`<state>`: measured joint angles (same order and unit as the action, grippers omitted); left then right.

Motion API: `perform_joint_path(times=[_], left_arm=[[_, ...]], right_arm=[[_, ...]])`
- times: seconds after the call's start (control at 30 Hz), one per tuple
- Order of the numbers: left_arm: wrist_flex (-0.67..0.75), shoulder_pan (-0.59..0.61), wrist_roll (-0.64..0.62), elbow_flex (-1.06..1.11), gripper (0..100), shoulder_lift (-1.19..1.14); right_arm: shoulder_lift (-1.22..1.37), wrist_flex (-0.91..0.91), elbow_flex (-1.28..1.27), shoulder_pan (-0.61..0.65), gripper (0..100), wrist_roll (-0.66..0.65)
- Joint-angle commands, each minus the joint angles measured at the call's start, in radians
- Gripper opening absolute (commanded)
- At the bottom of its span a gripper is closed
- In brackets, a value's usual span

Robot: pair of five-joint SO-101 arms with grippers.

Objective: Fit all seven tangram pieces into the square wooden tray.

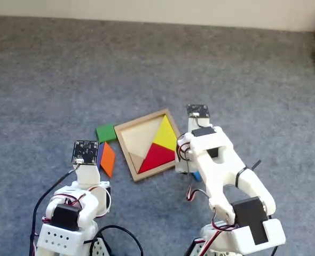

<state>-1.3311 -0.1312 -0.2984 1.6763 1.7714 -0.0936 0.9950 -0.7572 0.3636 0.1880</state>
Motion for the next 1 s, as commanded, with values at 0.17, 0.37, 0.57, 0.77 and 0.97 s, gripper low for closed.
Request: perform_joint_path(times=[0.17, 0.37, 0.57, 0.77, 0.97], left_arm=[[-0.005, 0.01, 0.002, 0.021, 1, 0.042], [-0.005, 0.01, 0.002, 0.021, 1, 0.042], [-0.005, 0.01, 0.002, 0.021, 1, 0.042], [-0.005, 0.01, 0.002, 0.021, 1, 0.042], [-0.005, 0.01, 0.002, 0.021, 1, 0.042]], right_arm=[[0.001, -0.081, 0.042, -0.027, 23.5, 0.009], [0.001, -0.081, 0.038, -0.028, 23.5, 0.009], [0.002, -0.081, 0.035, -0.028, 16.0, 0.003], [0.001, -0.079, 0.033, -0.028, 12.7, 0.002], [-0.008, -0.077, 0.033, -0.028, 9.0, -0.075]])
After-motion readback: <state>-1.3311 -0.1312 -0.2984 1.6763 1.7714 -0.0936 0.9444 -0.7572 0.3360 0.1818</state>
